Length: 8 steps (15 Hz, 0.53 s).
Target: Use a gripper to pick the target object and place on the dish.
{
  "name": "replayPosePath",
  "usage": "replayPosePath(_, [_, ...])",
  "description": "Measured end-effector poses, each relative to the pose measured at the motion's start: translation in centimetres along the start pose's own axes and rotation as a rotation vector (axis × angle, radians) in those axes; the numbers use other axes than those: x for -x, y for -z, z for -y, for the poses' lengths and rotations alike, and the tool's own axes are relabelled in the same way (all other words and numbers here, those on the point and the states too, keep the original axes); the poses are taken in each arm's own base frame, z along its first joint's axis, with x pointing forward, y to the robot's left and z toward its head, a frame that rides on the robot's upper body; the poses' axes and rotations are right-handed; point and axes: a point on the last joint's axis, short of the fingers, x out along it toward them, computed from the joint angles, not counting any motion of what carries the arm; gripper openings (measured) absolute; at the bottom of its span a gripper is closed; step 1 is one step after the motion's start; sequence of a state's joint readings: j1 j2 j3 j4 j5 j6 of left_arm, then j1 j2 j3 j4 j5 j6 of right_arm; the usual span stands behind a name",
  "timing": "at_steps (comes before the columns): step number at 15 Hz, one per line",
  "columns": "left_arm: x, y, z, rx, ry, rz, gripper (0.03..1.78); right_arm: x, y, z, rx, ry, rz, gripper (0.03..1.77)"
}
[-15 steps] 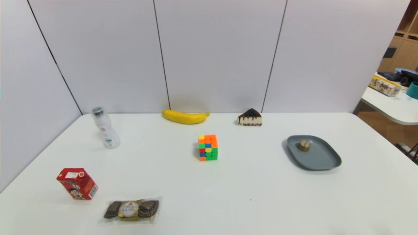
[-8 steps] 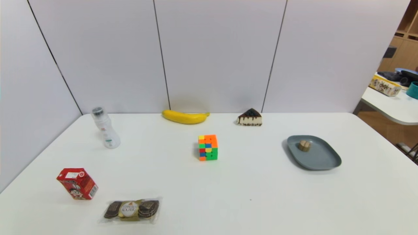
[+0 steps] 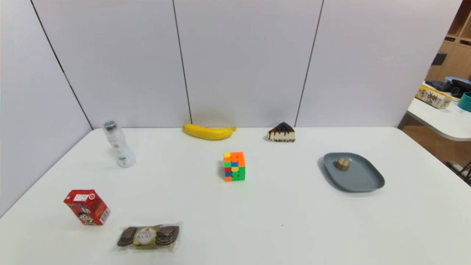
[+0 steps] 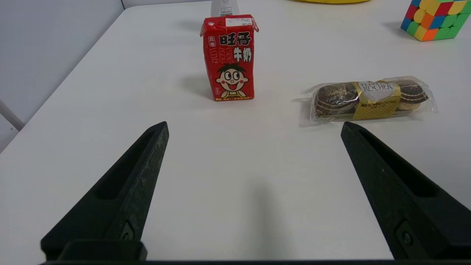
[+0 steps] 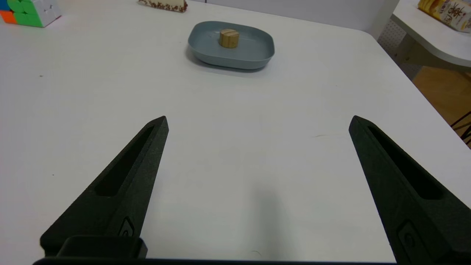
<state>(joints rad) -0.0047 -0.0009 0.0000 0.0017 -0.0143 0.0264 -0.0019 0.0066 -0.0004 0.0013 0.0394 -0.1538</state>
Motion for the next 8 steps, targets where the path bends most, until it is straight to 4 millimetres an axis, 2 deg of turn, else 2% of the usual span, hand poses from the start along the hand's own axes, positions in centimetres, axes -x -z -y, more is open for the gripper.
replayPosePath(8, [0.0, 0.0, 0.0, 0.001, 0.0, 0.0, 1.69, 0.06, 0.05, 0.0, -0.029, 0.003, 0.006, 1.7])
